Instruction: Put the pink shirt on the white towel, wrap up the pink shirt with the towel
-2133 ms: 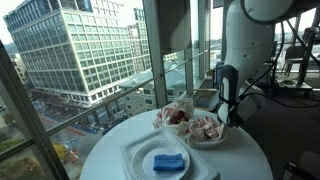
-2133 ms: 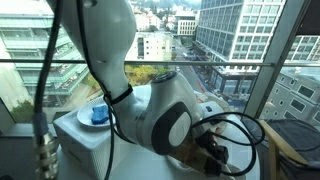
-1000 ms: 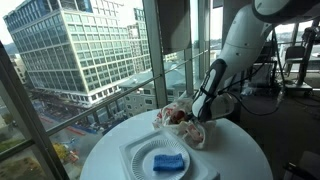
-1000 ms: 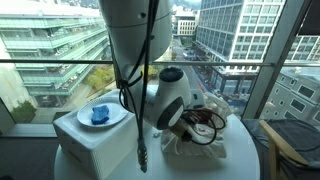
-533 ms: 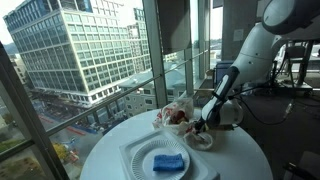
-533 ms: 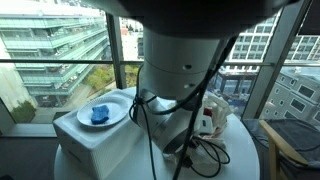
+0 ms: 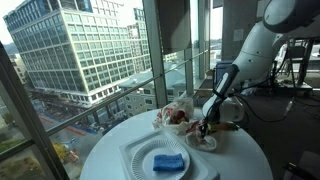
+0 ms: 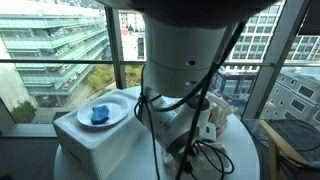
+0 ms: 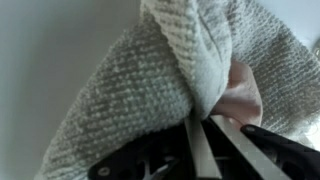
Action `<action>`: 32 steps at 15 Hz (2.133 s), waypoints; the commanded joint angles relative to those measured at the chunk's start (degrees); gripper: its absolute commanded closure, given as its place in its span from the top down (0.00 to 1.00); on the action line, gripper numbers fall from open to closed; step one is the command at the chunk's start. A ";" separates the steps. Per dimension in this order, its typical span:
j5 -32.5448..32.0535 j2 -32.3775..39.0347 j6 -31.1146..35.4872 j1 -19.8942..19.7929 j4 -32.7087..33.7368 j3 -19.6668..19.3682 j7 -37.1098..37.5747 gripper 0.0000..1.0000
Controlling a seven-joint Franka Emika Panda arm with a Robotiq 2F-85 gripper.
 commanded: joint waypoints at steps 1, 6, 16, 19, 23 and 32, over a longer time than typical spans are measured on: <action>4.44 -2.59 -8.35 3.36 -2.69 -3.80 1.44 0.12; 10.07 -4.14 -17.18 4.36 -4.66 -5.99 0.80 0.14; 14.71 -13.31 -8.93 9.56 -14.89 -8.82 2.24 0.73; 13.77 -16.31 -8.36 9.53 -17.74 -8.12 1.16 0.97; 14.28 -18.88 -7.78 6.83 -19.35 -4.46 -1.87 1.00; 19.79 -17.47 -9.88 3.59 -16.93 0.71 1.07 1.00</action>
